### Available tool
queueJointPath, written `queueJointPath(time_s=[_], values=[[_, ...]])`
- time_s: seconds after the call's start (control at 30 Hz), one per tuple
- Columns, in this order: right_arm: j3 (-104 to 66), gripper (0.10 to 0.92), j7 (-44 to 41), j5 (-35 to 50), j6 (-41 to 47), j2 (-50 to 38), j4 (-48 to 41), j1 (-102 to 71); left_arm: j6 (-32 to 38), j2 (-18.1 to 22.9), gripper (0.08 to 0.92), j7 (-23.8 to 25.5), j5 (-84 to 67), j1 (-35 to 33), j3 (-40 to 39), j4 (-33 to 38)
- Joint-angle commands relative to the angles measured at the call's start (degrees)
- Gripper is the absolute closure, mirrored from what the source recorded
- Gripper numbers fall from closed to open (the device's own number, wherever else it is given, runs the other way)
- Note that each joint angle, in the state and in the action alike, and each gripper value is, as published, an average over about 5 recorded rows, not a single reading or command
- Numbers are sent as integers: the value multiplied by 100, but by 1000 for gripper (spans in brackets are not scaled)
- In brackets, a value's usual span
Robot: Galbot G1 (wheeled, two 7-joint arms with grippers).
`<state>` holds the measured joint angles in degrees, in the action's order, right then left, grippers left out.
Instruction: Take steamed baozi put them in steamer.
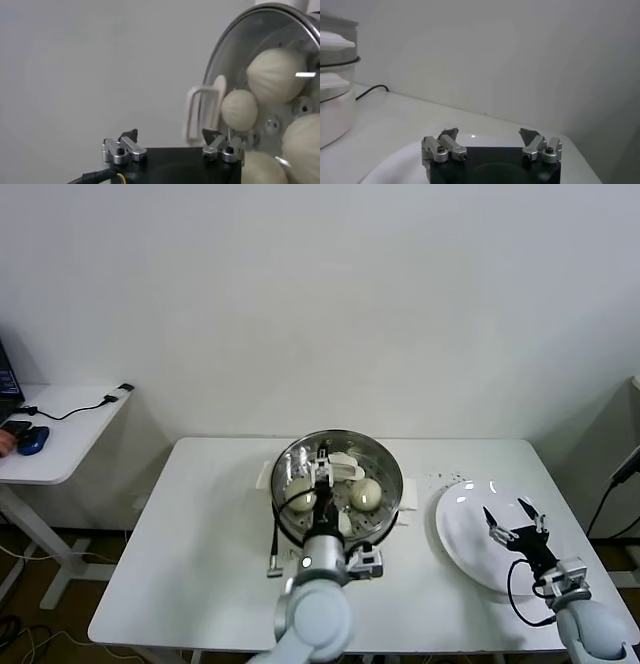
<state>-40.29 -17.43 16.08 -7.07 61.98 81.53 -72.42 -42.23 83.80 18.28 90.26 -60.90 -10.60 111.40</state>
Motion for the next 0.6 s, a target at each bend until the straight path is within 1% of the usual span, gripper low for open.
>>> queueJointPath(time_s=[0.03, 0.1, 0.2, 0.27, 0.3, 0.37, 0.43, 0.5, 0.6], values=[[-43, 203, -27, -147, 268, -2, 169, -8, 575, -1019, 181, -1075, -1726, -1173, 825, 1507], [-73, 203, -45, -137, 320, -2, 255, -31, 1116, -1213, 178, -1677, -2604, -1424, 1294, 1557], [-113, 203, -68, -22, 367, 10, 414, -82, 1971, -1341, 177, -2570, -4062, -1736, 2074, 1588], [-131, 203, -55, 58, 375, 29, 541, -129, 2690, -1345, 177, -2967, -4918, -2014, 2747, 1608], [-140, 203, -39, 82, 381, 46, 602, -154, 3072, -1325, 177, -3062, -5268, -2176, 3087, 1612], [-156, 203, -7, 134, 385, 88, 728, -206, 3777, -1250, 177, -3143, -6013, -2519, 3722, 1615], [-168, 203, 20, 143, 388, 134, 823, -254, 4285, -1082, 177, -3060, -6763, -2841, 4240, 1581], [-166, 203, 39, 131, 394, 174, 902, -303, 4653, -845, 177, -2812, -7566, -3083, 4724, 1457], [-148, 203, 57, 123, 427, 225, 1003, -357, 5091, -488, 177, -2390, -8768, -3266, 5291, 1088]])
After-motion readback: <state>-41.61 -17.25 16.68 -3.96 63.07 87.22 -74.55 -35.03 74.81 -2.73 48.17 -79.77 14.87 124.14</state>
